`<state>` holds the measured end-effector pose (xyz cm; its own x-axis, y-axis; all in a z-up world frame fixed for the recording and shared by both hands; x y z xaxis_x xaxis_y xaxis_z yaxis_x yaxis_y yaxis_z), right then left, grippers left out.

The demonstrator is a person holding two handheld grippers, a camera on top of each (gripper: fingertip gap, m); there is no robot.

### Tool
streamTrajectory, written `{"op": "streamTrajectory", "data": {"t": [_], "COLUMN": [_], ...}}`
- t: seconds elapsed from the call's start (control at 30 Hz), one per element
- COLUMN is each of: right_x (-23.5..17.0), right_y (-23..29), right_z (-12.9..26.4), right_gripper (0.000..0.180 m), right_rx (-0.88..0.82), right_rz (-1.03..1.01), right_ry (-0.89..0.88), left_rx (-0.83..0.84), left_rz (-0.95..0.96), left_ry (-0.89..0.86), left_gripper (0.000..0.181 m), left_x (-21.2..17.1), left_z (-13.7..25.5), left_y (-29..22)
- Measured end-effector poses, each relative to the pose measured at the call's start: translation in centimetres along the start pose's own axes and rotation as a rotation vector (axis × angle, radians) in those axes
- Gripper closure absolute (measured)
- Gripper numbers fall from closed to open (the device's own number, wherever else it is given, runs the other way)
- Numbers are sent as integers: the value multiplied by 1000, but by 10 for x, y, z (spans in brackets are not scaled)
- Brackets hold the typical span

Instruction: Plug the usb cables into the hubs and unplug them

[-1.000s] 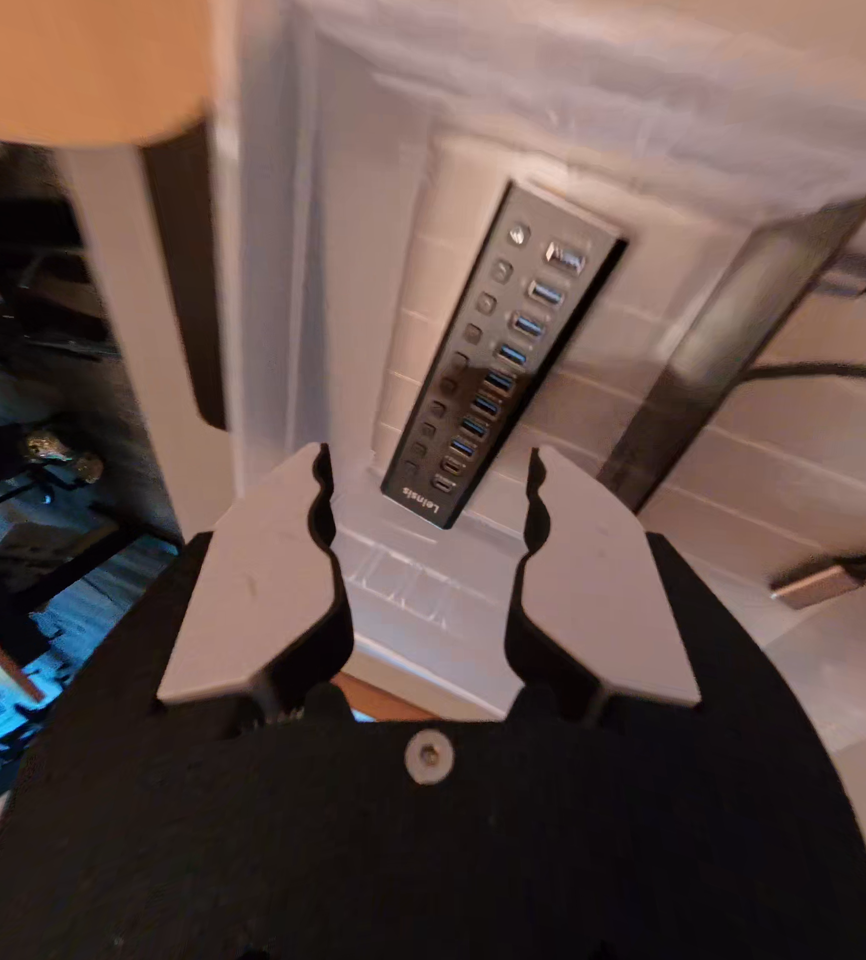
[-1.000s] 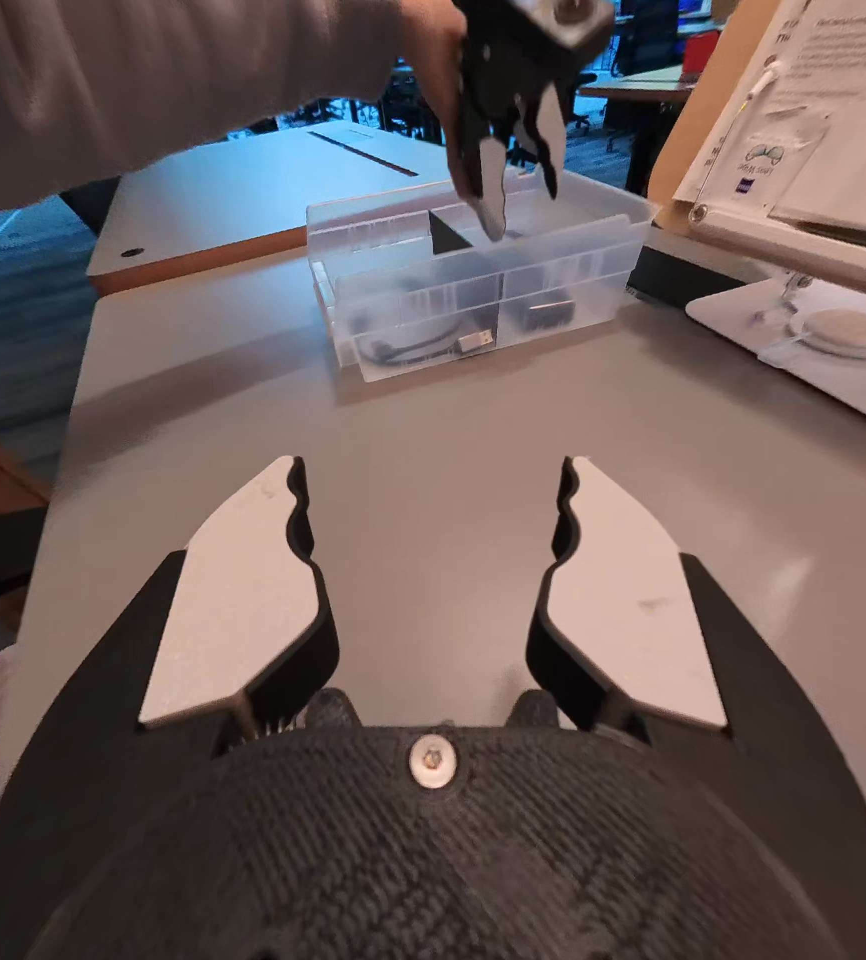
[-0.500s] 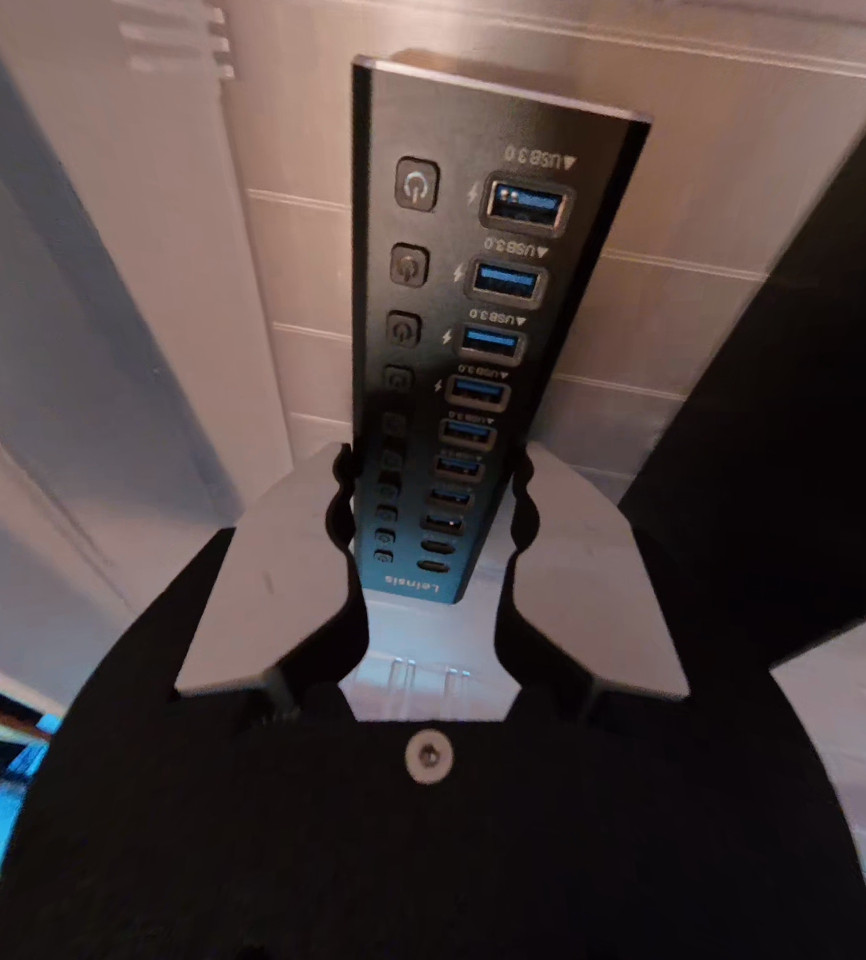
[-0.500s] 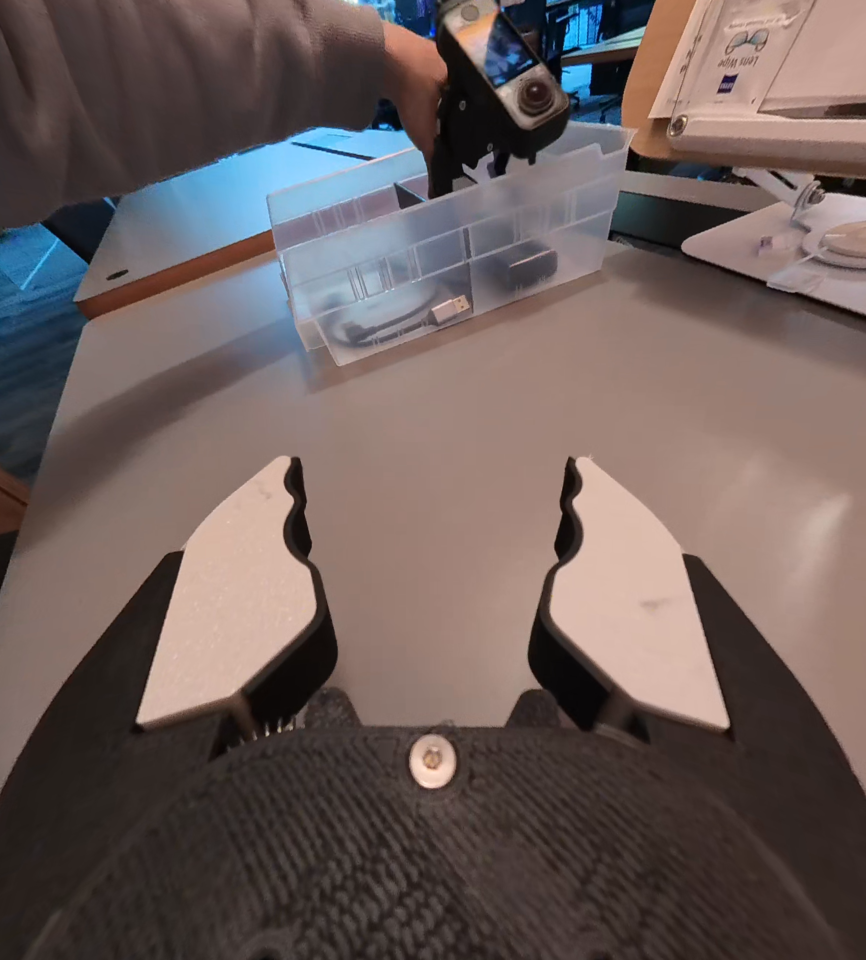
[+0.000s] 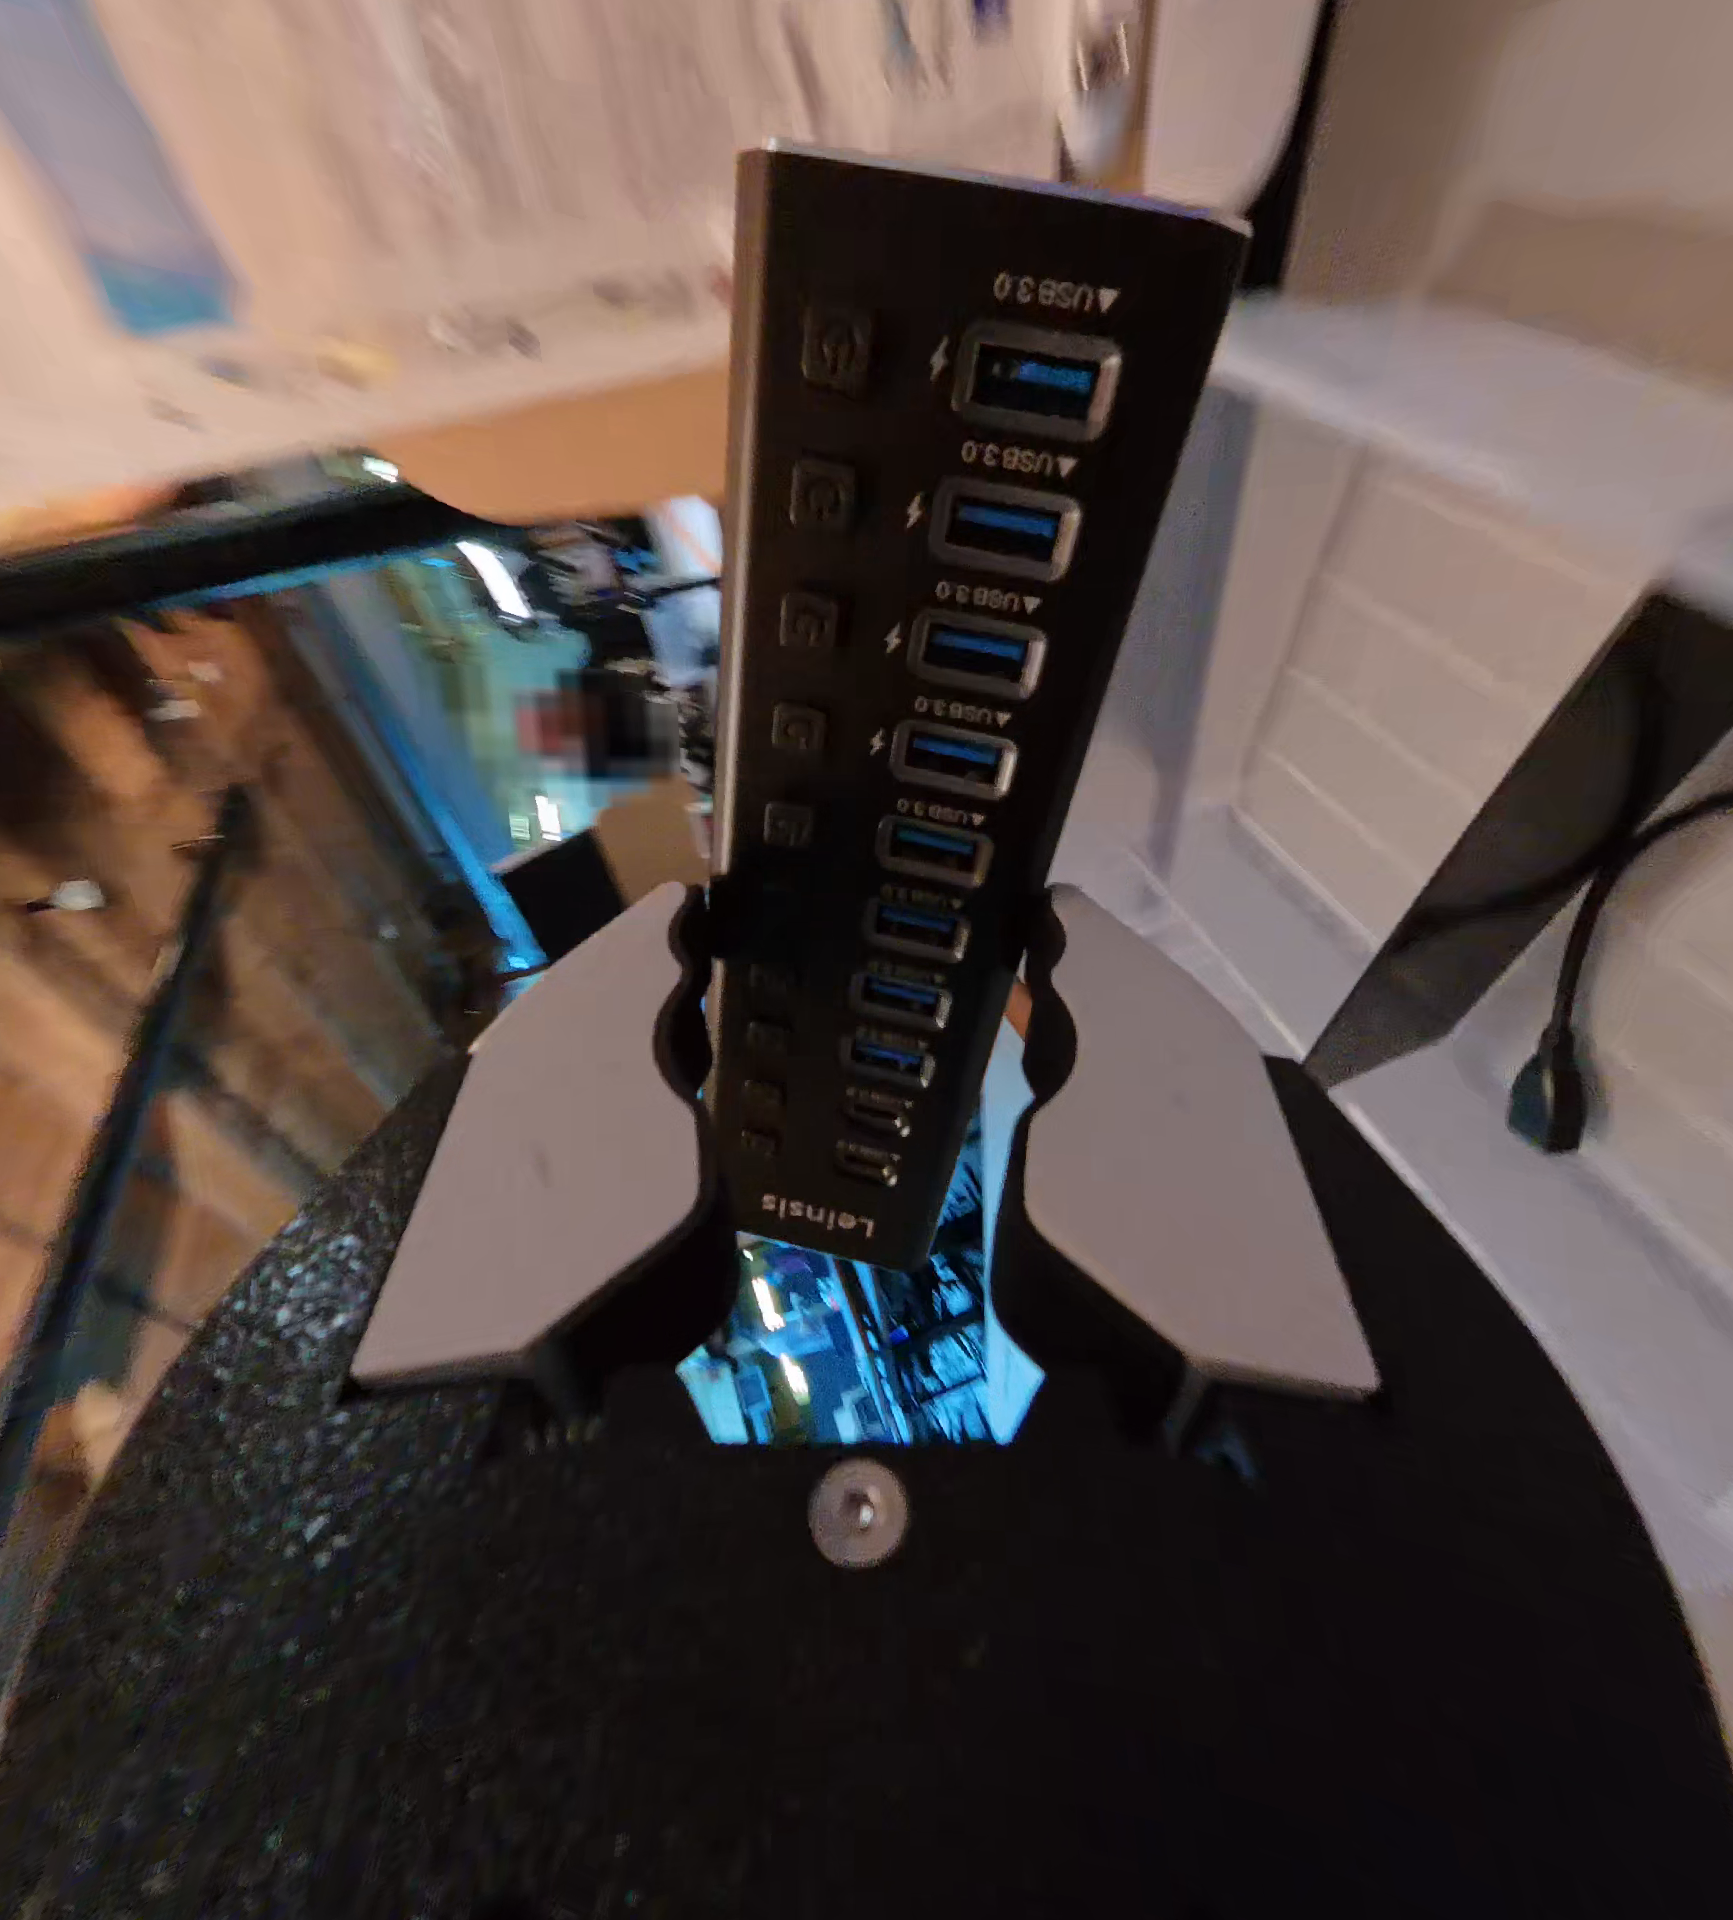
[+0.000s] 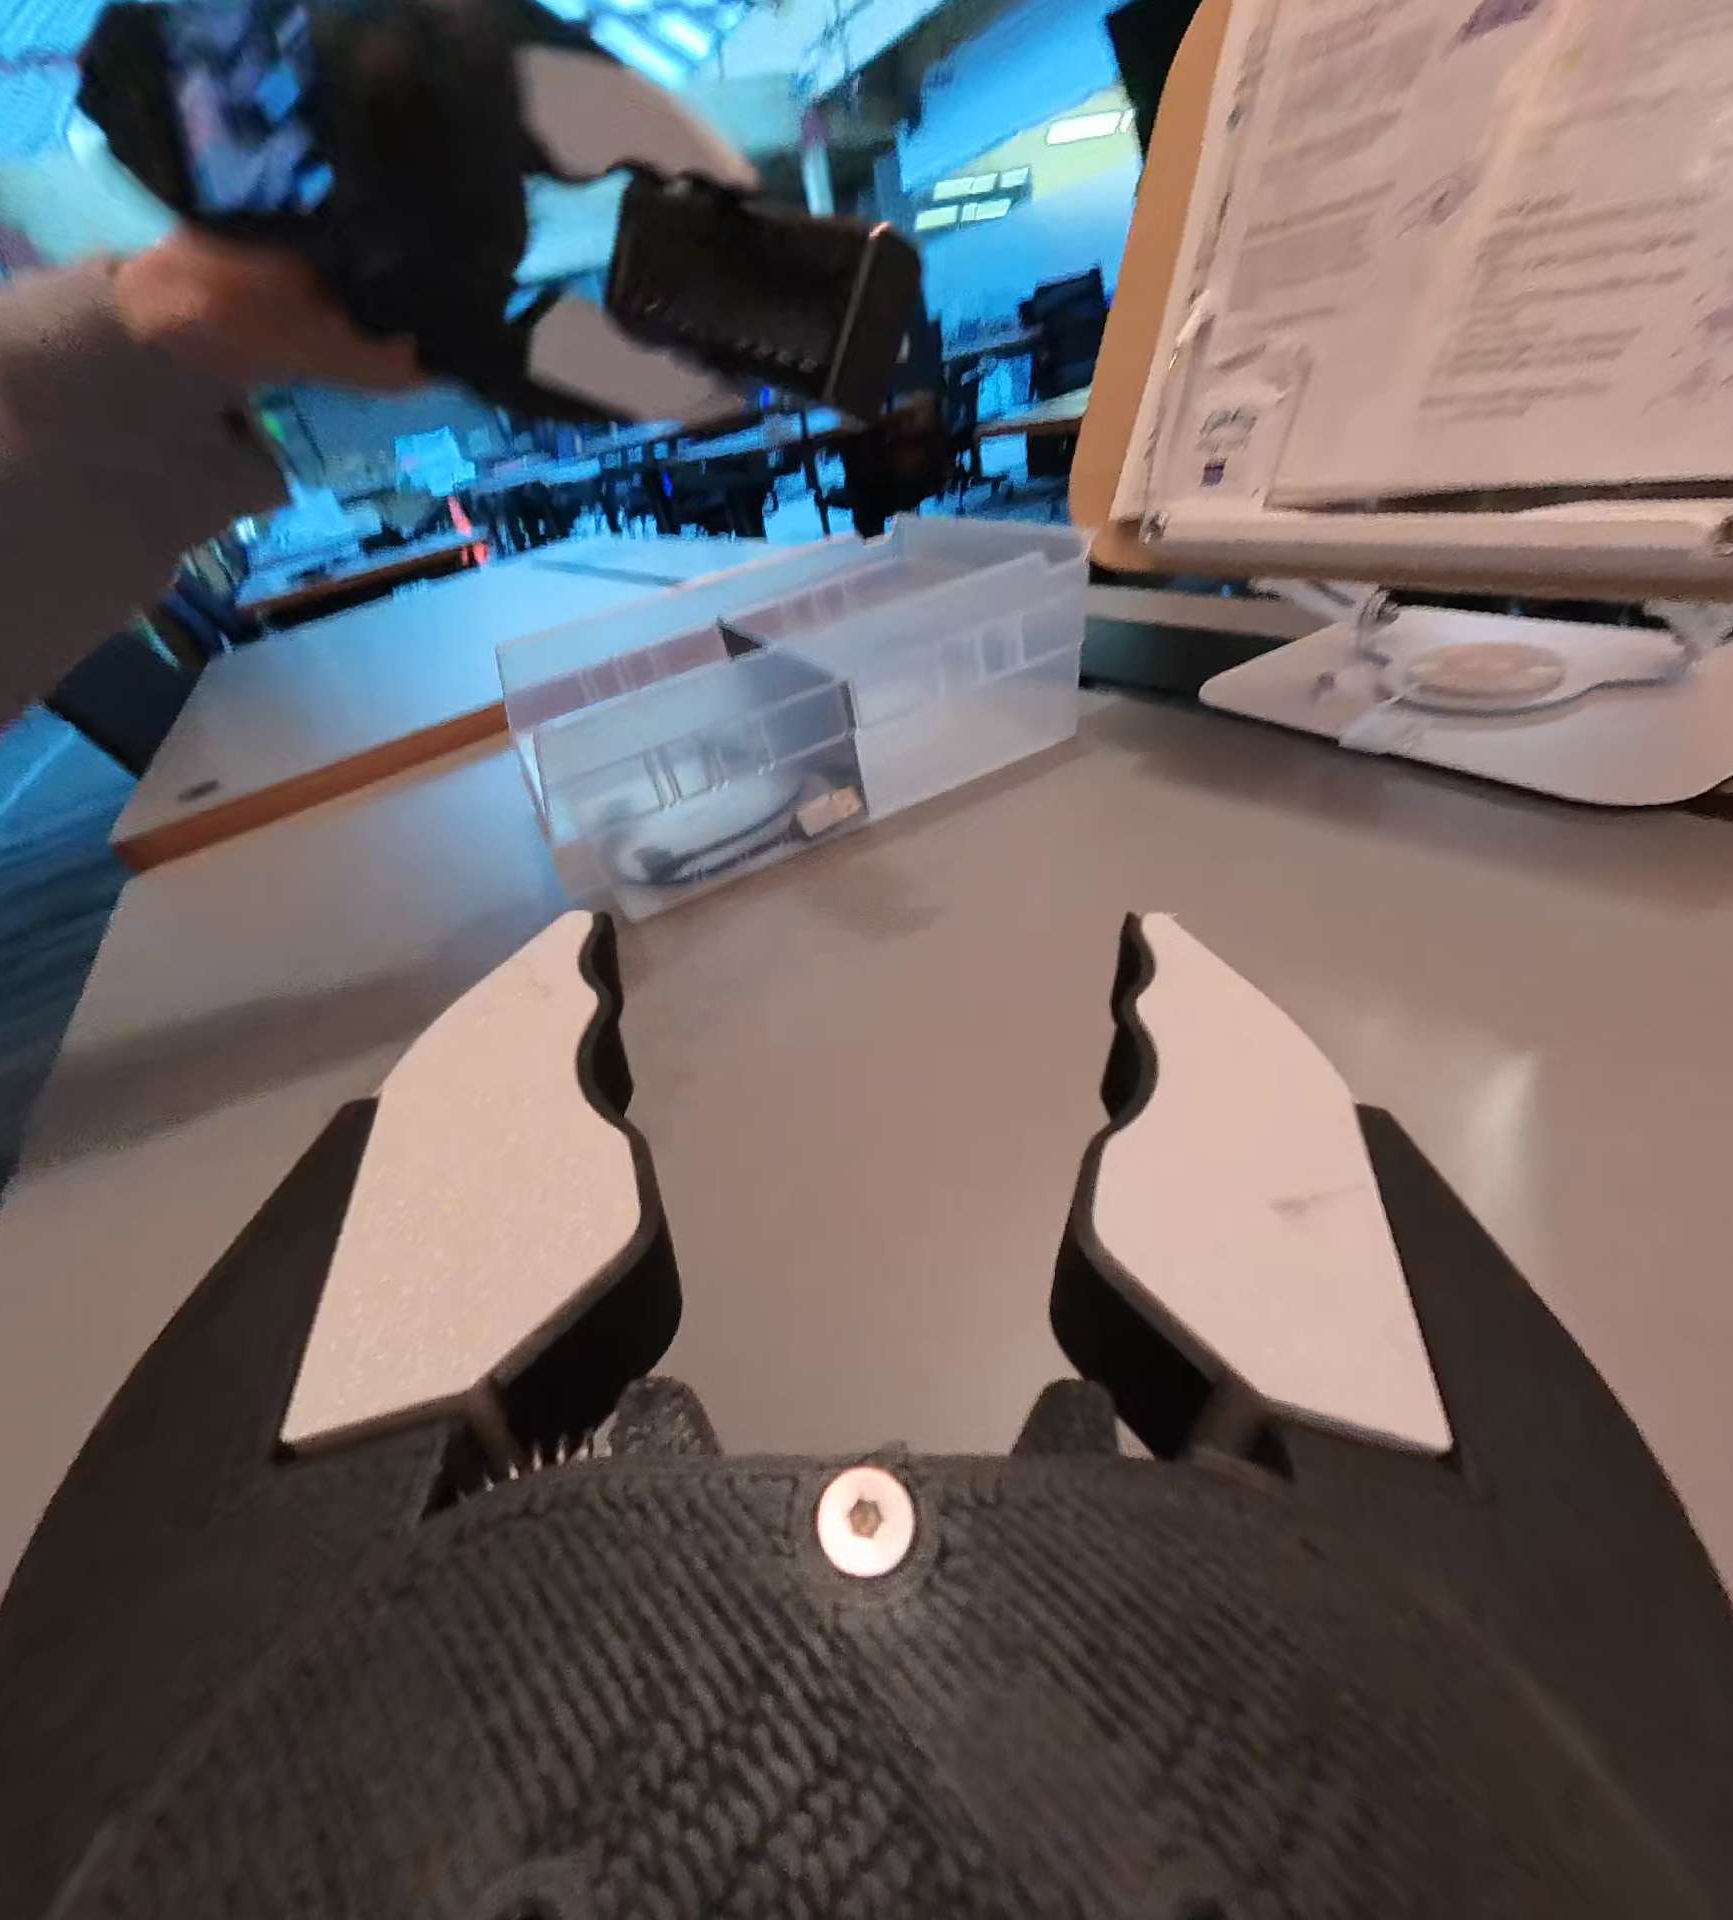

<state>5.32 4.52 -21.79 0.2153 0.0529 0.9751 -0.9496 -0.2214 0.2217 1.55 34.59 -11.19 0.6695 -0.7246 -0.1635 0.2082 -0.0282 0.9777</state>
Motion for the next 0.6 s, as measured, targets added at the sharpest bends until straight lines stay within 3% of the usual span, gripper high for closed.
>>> {"op": "streamTrajectory", "data": {"t": [0.23,0.3,0.37,0.43,0.6], "right_x": [26,27,26,17,23], "right_y": [25,34,37,48,56], "right_z": [4,4,6,5,9], "right_gripper": [88,101,115,147,149], "right_rx": [90,123,123,216,244], "right_rz": [-7,21,25,45,107], "right_ry": [-118,-112,-94,-32,-52], "left_rx": [258,297,334,353,353], "left_rz": [117,102,94,113,191], "left_ry": [-257,-328,-372,-414,-420], "left_gripper": [122,122,122,122,122], "left_x": [119,148,167,179,182], "left_z": [133,157,174,186,192], "left_y": [-34,-49,-58,-61,-63]}}
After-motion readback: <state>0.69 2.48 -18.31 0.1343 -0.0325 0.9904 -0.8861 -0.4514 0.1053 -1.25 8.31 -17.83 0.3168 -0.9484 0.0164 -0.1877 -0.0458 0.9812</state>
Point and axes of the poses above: each gripper's, where its closed fingertips meet, z back along the fingers, x out of its top, y = z × x across the jaws, the point moved 2 cm from there along z, back along the fingers, and after that the axes turned 12 degrees about x, right-handed, at the moved point
